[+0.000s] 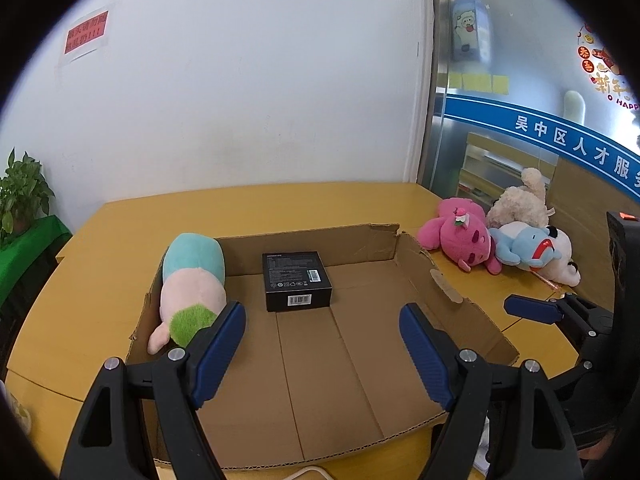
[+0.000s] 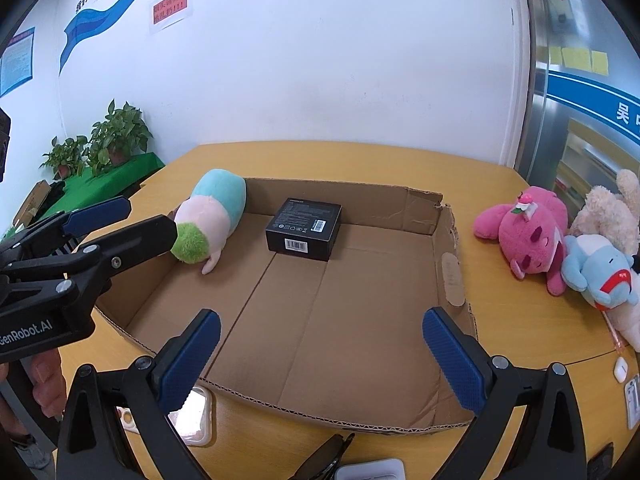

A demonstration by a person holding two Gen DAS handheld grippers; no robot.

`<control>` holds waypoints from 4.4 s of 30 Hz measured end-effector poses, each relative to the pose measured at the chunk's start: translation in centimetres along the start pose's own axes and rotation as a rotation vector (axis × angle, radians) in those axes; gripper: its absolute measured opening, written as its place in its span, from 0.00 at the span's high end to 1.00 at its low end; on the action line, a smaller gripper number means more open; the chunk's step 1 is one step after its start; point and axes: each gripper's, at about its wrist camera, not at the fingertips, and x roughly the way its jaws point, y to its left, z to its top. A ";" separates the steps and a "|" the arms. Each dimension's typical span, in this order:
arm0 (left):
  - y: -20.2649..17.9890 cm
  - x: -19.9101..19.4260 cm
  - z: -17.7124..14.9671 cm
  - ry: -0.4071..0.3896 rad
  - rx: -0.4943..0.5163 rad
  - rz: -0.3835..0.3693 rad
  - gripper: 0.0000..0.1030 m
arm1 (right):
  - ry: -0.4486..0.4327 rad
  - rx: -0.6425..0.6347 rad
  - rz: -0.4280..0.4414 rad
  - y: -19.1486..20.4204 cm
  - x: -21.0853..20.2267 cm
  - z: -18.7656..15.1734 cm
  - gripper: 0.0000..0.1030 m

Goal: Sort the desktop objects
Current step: 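Lift both open tools up away from the cardboard box, then move both tools down to the black sunglasses on the table, then close the left tool on the sunglasses lenses while the right tool clamps a temple arm, then carry the sunglasses up and into the cardboard box with both tools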

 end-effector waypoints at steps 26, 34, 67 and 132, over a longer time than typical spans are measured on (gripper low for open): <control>-0.2 0.5 -0.7 0.046 0.007 -0.056 0.23 | 0.025 0.027 0.013 -0.2 -0.2 -1.1 0.00; -1.0 2.1 -5.7 0.198 -0.009 -0.137 0.23 | 0.160 0.165 0.042 -3.1 0.3 -8.7 0.00; -7.7 7.2 -13.0 0.538 -0.083 -0.486 0.23 | 0.293 0.120 0.240 -0.5 -0.5 -17.9 0.56; -3.0 12.9 12.5 0.212 -0.123 -0.546 0.80 | -0.086 -0.094 0.331 -5.1 -0.3 10.9 0.93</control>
